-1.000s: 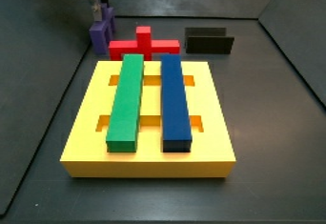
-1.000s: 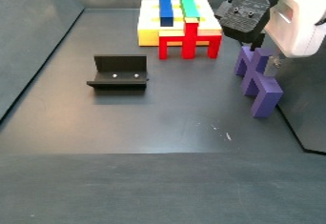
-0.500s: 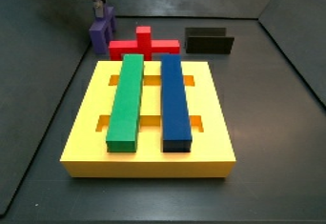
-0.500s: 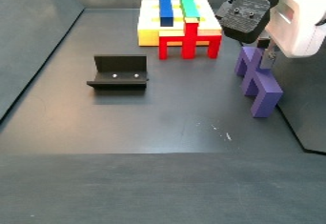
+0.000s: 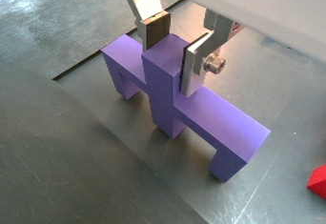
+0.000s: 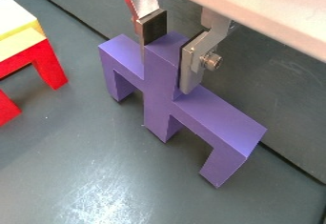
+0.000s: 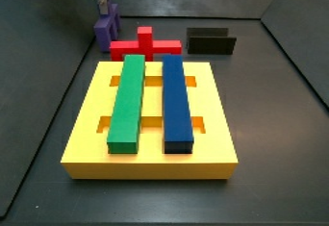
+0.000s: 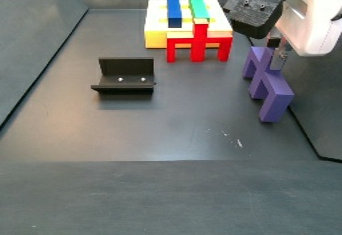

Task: Pick up the purple object. Move up. Move to above the board. Insert the purple object.
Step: Pick up the purple object.

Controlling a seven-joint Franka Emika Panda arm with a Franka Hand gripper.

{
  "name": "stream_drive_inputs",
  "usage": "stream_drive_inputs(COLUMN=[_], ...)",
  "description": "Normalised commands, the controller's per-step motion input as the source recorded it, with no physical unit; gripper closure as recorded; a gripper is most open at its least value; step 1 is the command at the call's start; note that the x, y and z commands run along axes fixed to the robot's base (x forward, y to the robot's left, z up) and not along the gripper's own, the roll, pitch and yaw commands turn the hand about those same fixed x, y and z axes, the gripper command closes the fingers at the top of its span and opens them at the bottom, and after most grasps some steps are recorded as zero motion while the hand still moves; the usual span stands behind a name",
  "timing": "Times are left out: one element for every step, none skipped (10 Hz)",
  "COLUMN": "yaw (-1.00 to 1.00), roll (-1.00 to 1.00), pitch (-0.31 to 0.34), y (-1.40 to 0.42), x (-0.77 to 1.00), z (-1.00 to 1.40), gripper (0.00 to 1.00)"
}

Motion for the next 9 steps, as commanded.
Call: stream_drive_inputs(yaw=[0.00,0.00,0.00,0.00,0.00,0.00,0.00,0.00,0.00], roll=[0.00,0.00,0.00,0.00,0.00,0.00,0.00,0.00,0.00], pitch=[0.000,0.000,0.000,0.000,0.000,0.000,0.000,0.000,0.000], y=[0.00,0.00,0.00,0.00,0.00,0.00,0.00,0.00,0.00], x=[0.00,0.00,0.00,0.00,0.00,0.00,0.00,0.00,0.00], z=[0.00,0.00,0.00,0.00,0.00,0.00,0.00,0.00,0.00], gripper=[1.00,1.00,1.00,1.00,1.00,1.00,1.00,1.00,1.00])
